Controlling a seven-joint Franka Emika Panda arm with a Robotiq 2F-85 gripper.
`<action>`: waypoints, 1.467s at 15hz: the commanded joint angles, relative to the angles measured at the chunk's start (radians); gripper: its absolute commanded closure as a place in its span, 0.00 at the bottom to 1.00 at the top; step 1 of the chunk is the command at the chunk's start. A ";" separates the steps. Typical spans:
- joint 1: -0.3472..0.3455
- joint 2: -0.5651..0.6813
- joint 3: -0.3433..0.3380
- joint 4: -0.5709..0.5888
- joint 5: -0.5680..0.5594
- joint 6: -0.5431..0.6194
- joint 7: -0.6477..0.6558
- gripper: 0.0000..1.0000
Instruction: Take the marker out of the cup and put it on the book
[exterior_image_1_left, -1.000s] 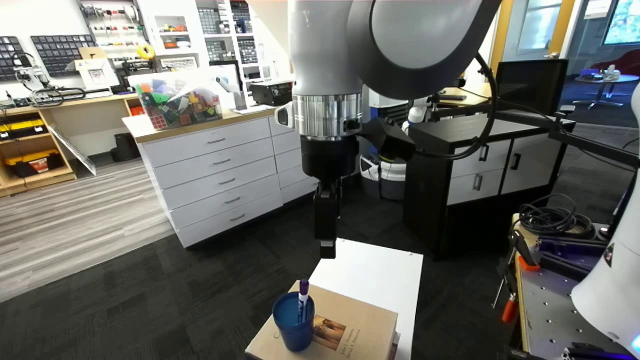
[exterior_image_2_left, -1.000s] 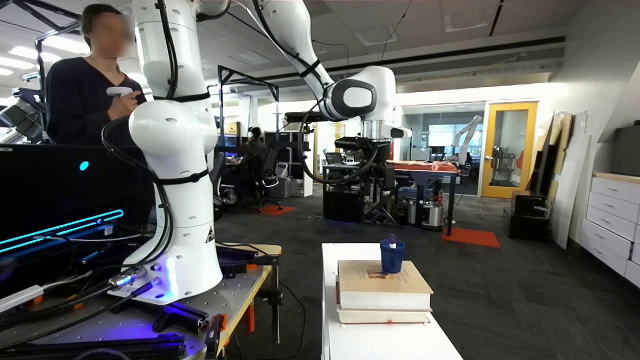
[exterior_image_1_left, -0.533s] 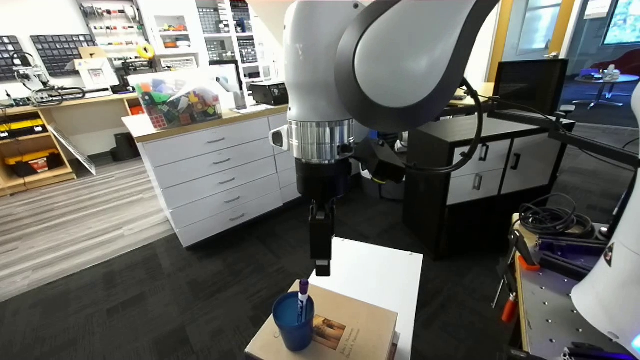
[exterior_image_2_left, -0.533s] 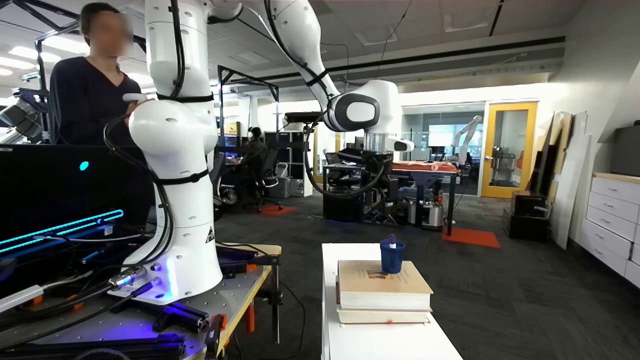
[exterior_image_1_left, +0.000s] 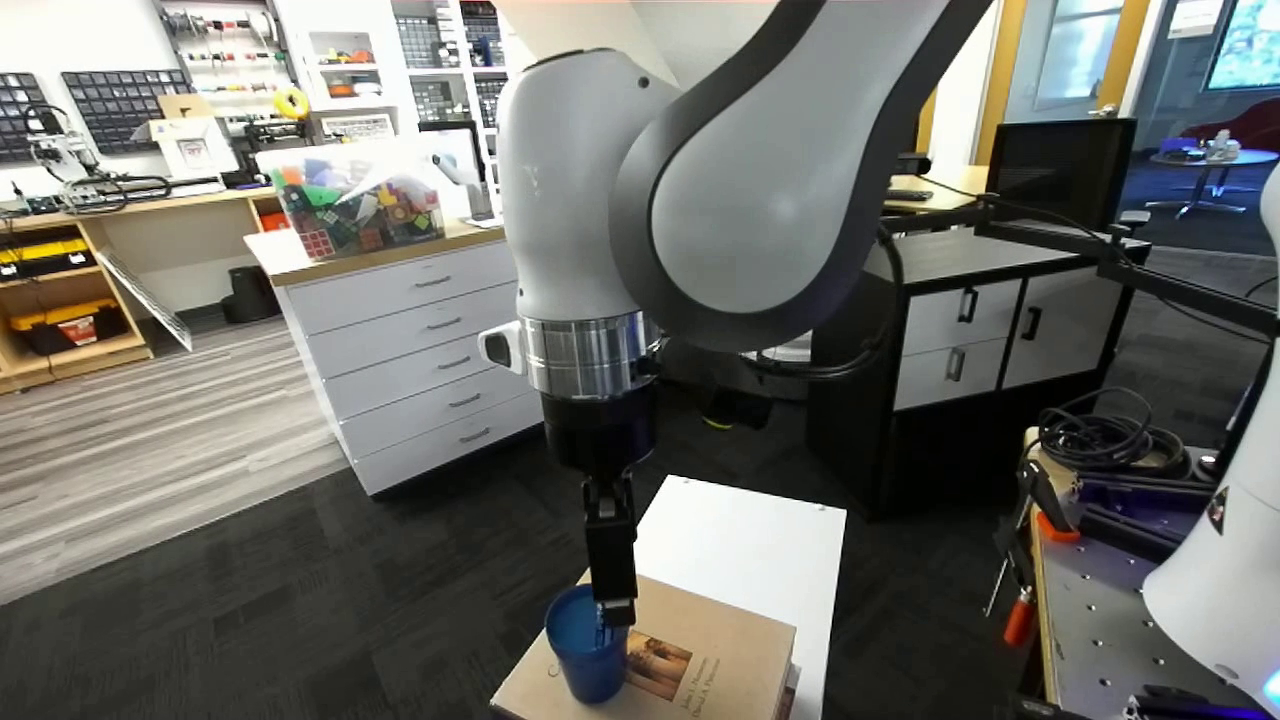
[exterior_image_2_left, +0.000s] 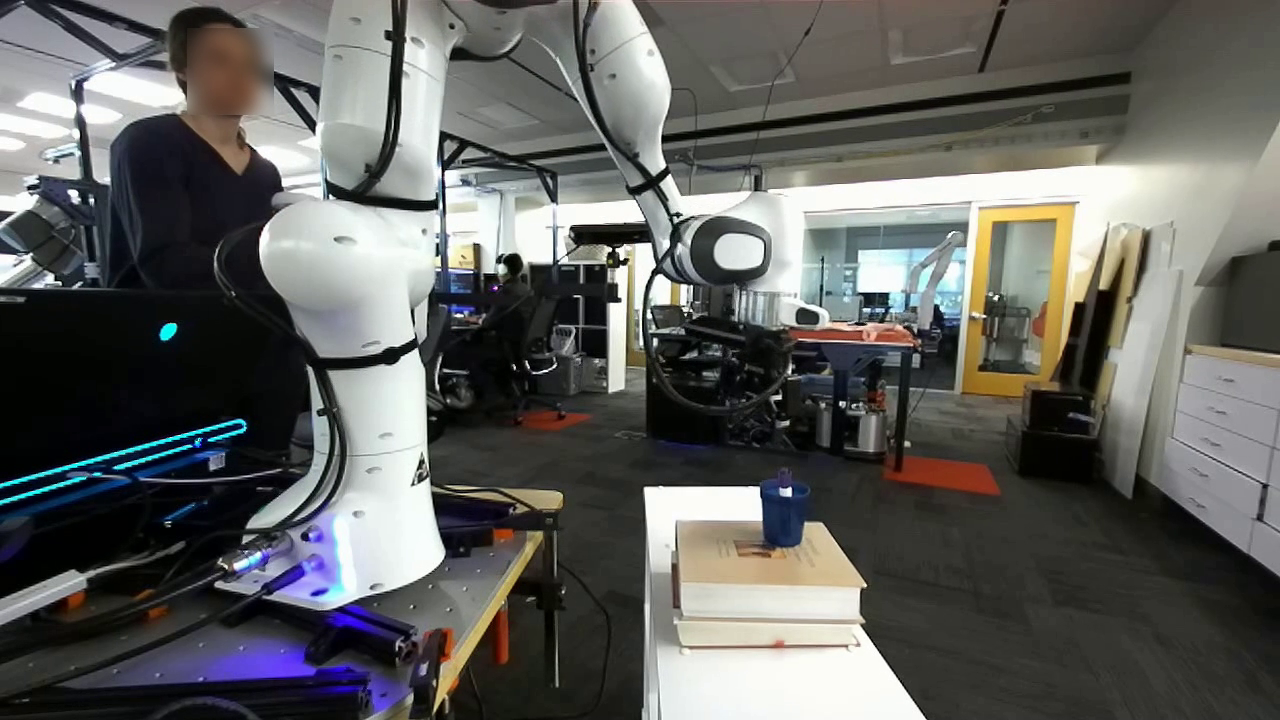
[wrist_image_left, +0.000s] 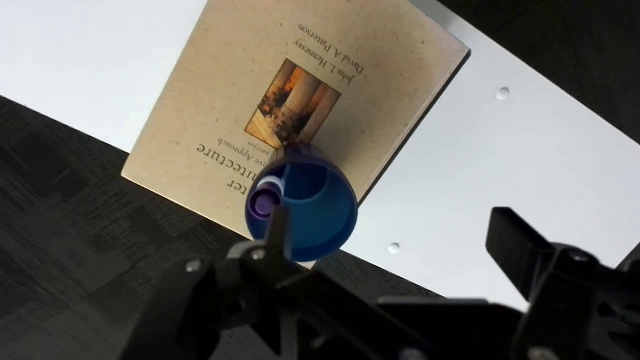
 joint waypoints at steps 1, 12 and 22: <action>0.005 0.060 0.000 0.063 -0.096 -0.010 -0.014 0.00; -0.013 0.099 -0.033 0.114 -0.240 -0.008 -0.007 0.00; -0.039 0.130 -0.051 0.101 -0.221 -0.009 -0.011 0.00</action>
